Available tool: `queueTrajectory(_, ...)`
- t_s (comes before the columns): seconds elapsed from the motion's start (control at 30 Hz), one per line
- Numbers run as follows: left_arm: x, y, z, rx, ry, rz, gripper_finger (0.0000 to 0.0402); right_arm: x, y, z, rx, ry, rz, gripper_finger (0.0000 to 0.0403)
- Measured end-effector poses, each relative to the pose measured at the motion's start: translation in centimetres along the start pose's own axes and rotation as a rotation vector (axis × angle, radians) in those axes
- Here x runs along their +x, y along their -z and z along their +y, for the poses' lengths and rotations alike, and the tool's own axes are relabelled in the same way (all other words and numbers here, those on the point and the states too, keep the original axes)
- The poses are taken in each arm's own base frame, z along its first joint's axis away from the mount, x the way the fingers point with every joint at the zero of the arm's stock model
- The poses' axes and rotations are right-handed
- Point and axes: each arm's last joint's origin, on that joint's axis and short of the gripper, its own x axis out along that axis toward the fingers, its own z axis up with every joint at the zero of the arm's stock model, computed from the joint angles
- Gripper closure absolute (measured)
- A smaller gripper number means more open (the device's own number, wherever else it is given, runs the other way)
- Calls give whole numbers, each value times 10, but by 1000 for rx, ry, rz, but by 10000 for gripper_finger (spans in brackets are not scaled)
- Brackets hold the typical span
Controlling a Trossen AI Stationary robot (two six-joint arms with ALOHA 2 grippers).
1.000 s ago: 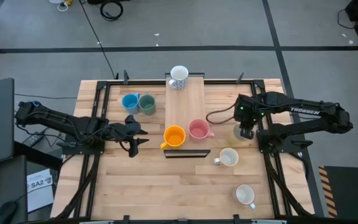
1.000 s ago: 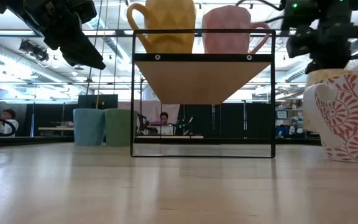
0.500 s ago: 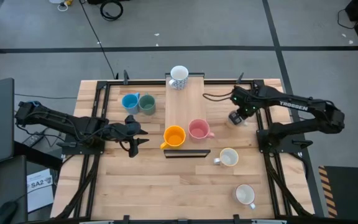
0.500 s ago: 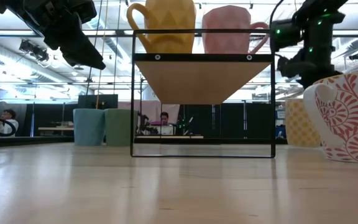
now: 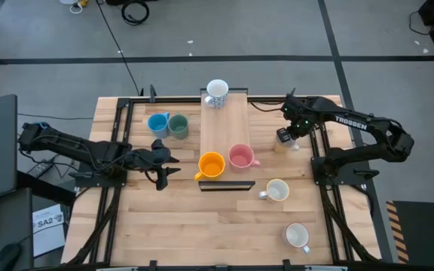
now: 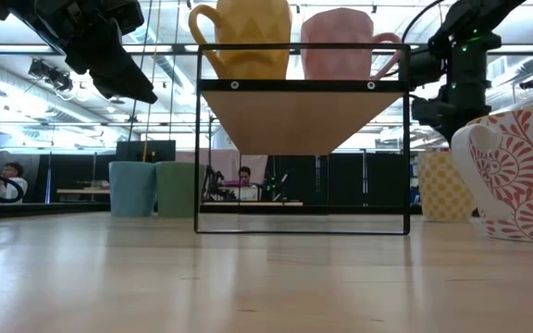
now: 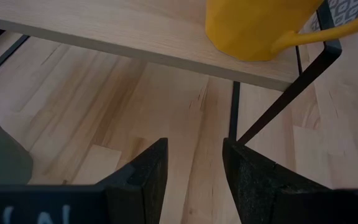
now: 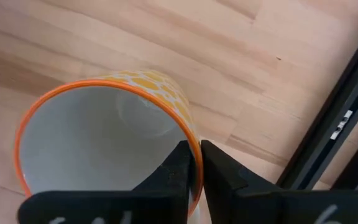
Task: Place coffee mugs
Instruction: Put the orange patterned mug on the shelf
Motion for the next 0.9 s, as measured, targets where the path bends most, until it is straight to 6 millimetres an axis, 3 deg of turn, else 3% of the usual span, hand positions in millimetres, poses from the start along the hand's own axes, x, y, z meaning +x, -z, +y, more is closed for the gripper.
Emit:
queueTrajectory(0.43,0,0,0,0,0,0,241,0,-2,-2,4,0,-4,270)
queueTrajectory(0.63,0,0,0,0,0,0,241,-3,0,-3,-38,-9,-20,260)
queueTrajectory(0.9,0,0,0,0,1,0,241,-41,5,-6,-179,-65,-147,260)
